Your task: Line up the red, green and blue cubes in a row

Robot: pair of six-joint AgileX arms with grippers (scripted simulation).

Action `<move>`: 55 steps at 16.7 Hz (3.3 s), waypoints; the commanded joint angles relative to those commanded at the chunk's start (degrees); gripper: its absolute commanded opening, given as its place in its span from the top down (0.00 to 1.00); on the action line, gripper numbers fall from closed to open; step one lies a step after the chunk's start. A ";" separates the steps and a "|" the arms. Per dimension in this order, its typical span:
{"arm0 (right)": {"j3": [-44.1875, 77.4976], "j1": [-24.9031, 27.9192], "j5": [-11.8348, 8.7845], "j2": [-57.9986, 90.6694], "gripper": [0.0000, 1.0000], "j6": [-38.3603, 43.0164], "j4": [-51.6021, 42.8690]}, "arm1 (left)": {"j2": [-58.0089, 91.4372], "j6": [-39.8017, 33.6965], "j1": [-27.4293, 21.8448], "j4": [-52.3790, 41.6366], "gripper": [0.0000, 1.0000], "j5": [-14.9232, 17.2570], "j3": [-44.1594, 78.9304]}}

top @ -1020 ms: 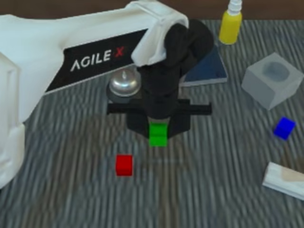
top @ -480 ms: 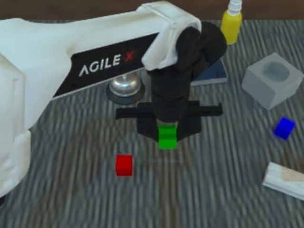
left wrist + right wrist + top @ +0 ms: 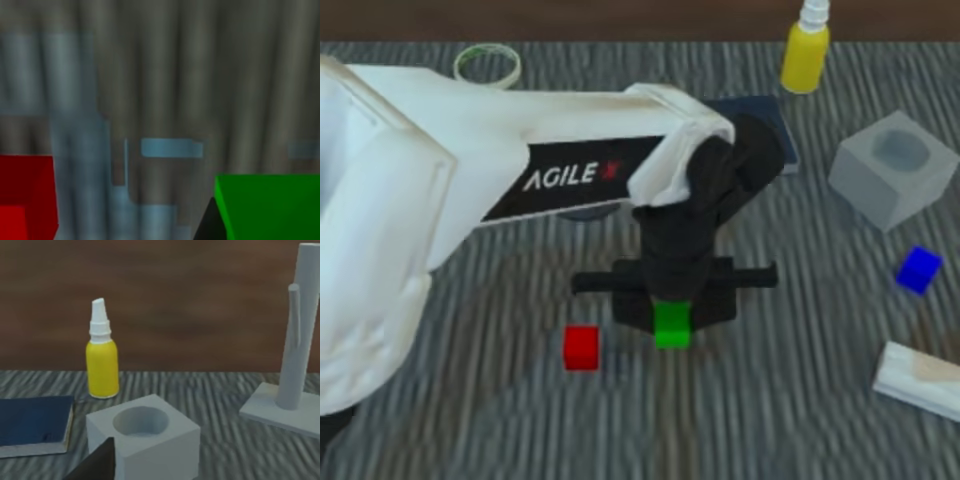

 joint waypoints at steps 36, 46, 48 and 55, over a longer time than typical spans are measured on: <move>0.00 0.00 0.00 0.00 0.00 0.00 0.00 | -3.62 -0.26 0.92 -12.51 0.00 -0.05 8.65; 7.78 0.79 -0.17 8.13 0.00 -3.91 -5.25 | -12.39 2.44 4.37 -7.34 0.00 -0.33 1.01; 13.76 1.22 -0.14 15.02 0.00 -6.89 -9.28 | -19.55 4.61 7.41 -3.30 0.00 -0.47 -5.38; 40.60 3.19 0.18 52.49 0.00 -21.01 -28.78 | -54.48 16.35 21.83 15.58 0.00 -0.74 -36.31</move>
